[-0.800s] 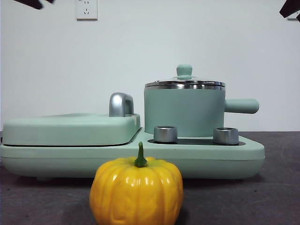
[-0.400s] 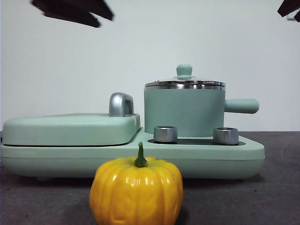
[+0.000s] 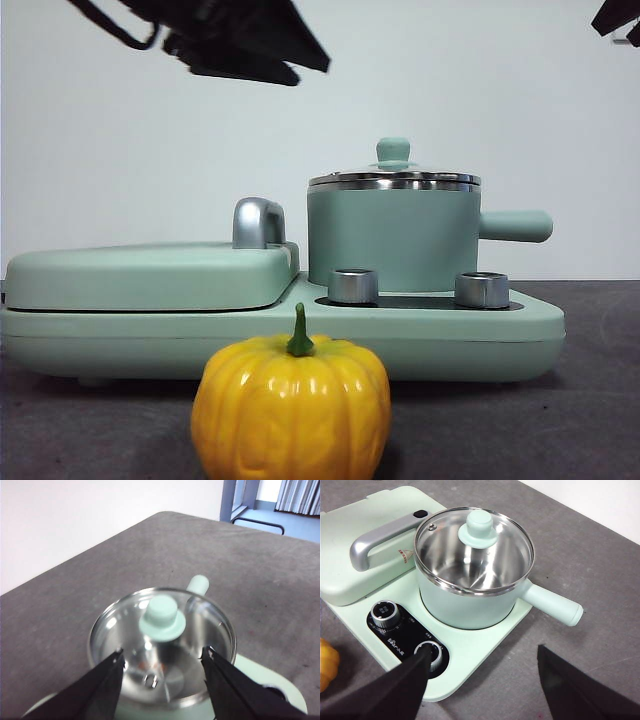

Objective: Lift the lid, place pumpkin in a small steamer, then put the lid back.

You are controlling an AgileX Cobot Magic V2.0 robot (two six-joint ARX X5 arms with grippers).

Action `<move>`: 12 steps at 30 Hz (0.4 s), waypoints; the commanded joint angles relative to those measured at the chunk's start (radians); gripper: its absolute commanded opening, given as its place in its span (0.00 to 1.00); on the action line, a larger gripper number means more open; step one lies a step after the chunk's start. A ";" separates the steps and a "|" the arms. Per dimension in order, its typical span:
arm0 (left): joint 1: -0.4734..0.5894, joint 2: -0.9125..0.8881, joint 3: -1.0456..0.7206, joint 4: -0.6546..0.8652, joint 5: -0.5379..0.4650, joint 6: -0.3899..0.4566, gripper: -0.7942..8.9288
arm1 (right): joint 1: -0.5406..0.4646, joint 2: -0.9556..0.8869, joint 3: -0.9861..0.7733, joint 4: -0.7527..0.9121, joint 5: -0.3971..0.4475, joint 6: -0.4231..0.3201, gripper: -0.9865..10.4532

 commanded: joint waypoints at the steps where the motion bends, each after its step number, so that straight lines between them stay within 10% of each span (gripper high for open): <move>1: -0.022 0.059 0.064 0.017 0.002 -0.007 0.34 | 0.005 0.004 0.016 0.010 0.001 0.012 0.38; 12: -0.057 0.269 0.244 0.032 0.002 -0.008 0.34 | 0.005 0.004 0.016 0.010 0.001 0.012 0.38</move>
